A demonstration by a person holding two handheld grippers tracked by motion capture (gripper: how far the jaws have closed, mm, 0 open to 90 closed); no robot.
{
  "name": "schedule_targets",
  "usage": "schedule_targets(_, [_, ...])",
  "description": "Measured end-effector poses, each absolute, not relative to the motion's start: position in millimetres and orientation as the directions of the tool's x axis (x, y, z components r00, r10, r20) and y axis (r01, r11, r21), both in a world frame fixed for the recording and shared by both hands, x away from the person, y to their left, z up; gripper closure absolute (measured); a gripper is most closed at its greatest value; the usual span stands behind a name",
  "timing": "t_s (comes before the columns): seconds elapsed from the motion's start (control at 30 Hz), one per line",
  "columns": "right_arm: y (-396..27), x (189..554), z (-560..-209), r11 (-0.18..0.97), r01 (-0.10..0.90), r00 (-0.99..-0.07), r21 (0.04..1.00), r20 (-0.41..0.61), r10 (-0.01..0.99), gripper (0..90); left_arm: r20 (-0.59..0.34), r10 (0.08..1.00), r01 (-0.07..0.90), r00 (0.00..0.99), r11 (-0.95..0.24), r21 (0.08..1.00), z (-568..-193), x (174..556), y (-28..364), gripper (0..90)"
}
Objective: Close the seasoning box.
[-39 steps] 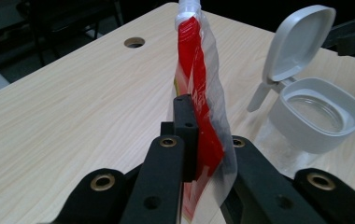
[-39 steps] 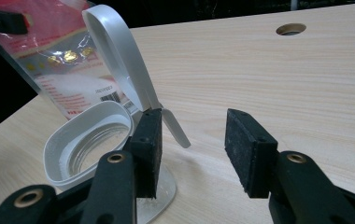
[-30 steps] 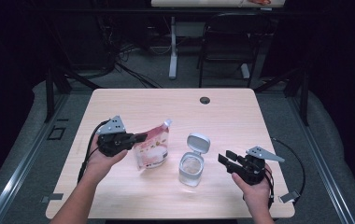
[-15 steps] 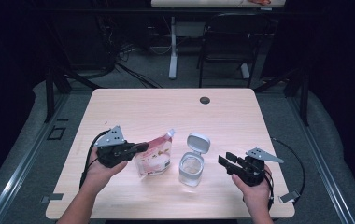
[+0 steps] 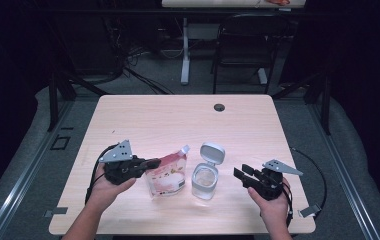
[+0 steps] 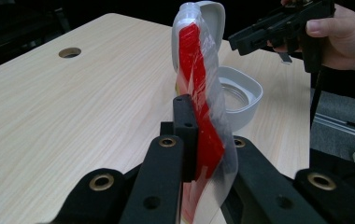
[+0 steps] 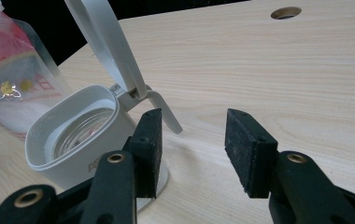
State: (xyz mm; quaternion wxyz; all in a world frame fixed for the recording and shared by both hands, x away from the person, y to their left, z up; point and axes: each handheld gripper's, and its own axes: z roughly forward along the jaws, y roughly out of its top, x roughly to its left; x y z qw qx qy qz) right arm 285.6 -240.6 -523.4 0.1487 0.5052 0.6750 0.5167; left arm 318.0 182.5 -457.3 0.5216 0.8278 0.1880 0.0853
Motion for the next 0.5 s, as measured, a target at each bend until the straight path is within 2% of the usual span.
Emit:
schedule_targets(0.2, [-240.5, 285.4, -523.3, -0.04, 0.526, -0.447, 0.849, 0.316, 0.837, 56.5, -0.068, 0.415, 0.235, 0.907, -0.367, 0.9, -460.9, 314.7, 187.5, 87.4])
schedule_targets(0.5, [-240.7, 285.5, -520.6, -0.035, 0.512, -0.465, 0.858, 0.311, 0.829, 54.5, -0.064, 0.438, 0.24, 0.897, -0.358, 0.903, -465.0, 309.7, 187.1, 71.6])
